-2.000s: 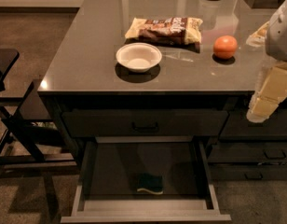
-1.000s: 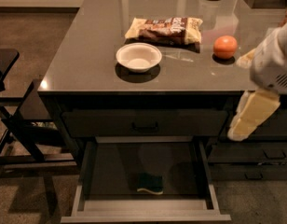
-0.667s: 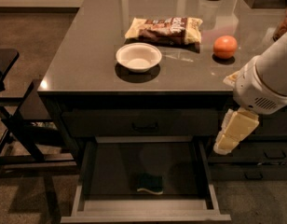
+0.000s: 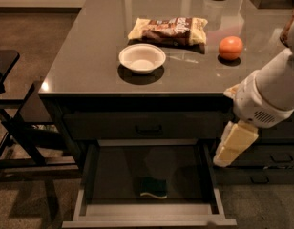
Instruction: Pick sponge from middle drawer and place on counter
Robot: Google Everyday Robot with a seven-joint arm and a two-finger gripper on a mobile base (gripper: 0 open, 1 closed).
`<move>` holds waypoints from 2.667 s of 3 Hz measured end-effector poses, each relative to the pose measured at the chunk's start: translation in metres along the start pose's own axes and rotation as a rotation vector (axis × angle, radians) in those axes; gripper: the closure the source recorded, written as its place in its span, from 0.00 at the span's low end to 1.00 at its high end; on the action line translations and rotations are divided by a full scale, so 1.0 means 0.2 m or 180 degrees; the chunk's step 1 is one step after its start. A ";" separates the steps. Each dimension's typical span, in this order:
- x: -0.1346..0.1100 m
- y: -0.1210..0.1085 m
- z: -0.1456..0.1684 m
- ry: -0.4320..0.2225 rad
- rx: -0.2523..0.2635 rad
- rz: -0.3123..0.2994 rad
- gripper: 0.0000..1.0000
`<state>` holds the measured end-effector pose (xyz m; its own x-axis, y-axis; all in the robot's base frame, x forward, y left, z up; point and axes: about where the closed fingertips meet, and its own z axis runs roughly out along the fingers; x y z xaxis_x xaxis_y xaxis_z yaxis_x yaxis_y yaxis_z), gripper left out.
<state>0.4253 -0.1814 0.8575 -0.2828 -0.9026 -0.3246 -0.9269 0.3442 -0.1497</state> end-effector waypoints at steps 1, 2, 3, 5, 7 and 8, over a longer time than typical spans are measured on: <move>0.04 0.11 0.29 -0.0092 -0.0238 0.0162 0.00; 0.07 0.16 0.53 -0.0166 -0.0362 0.0269 0.00; 0.07 0.16 0.56 -0.0164 -0.0376 0.0265 0.00; 0.14 0.08 0.82 -0.0195 -0.0433 0.0315 0.00; 0.20 0.34 1.24 -0.0760 -0.0959 0.0384 0.00; 0.19 0.44 1.44 -0.0910 -0.1226 0.0413 0.00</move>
Offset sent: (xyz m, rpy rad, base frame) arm -0.0046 0.0385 -0.1716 0.1624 0.1657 -0.0572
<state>0.4038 -0.1108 0.5621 -0.3729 -0.7329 -0.5690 -0.9276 0.2798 0.2475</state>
